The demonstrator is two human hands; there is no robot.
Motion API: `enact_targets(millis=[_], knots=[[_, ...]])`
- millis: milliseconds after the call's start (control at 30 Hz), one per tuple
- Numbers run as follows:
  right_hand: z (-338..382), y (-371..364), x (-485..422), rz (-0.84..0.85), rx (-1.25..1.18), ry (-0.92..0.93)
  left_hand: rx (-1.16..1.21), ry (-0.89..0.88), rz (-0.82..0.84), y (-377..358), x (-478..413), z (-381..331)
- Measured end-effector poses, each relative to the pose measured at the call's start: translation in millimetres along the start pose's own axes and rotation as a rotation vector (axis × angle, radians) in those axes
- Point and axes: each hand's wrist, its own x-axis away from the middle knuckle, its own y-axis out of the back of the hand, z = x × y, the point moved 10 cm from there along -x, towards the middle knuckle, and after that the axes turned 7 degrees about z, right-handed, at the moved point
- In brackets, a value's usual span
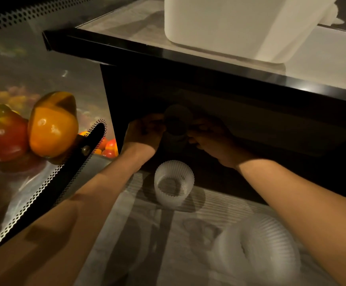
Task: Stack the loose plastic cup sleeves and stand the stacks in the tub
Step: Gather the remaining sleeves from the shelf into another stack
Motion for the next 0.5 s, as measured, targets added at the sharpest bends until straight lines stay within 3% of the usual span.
enact_targets(millis=[500], knots=[[-13.1, 16.2, -12.8, -0.016, -0.044, -0.19, -0.17, 0.072, 0.136, -17.8, -4.9, 1.2]])
